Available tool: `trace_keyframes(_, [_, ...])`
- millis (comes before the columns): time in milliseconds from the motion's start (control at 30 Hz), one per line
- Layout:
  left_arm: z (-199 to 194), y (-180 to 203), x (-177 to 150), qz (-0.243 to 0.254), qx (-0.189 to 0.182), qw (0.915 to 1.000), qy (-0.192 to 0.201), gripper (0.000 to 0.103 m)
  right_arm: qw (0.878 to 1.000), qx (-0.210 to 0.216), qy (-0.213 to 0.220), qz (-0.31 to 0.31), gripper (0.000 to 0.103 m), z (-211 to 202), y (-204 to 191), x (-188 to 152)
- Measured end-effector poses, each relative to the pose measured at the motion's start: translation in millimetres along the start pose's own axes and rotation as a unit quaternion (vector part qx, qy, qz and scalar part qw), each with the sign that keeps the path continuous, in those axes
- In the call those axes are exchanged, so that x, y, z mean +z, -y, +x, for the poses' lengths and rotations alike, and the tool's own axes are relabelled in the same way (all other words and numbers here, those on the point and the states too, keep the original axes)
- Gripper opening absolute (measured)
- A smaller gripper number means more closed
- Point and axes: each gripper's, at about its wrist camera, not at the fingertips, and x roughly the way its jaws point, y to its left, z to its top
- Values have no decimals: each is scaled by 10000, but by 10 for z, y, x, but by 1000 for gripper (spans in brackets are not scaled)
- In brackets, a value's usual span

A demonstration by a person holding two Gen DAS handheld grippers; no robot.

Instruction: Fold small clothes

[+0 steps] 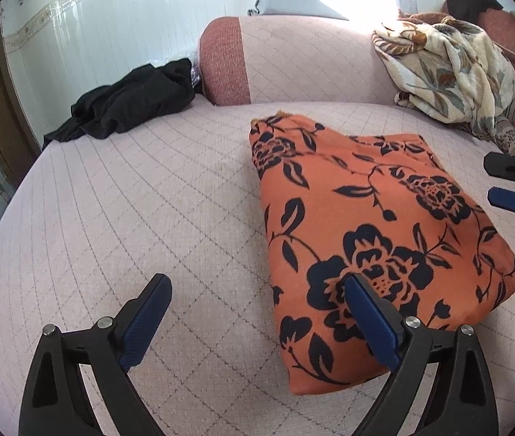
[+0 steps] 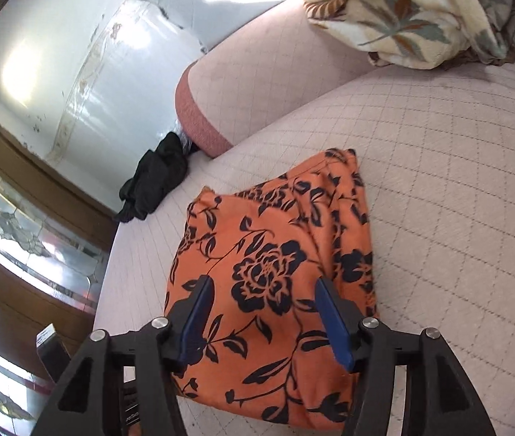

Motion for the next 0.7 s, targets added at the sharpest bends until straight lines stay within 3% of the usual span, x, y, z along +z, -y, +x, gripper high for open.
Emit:
trace_keyframes(133, [-87, 31, 65, 36, 66, 9997, 219, 96, 10000, 25, 54, 39, 62, -62, 32, 27])
trace_keyframes(700, [-27, -68, 106, -147, 139, 9997, 138, 96, 10000, -12, 70, -44, 62, -35, -2, 24])
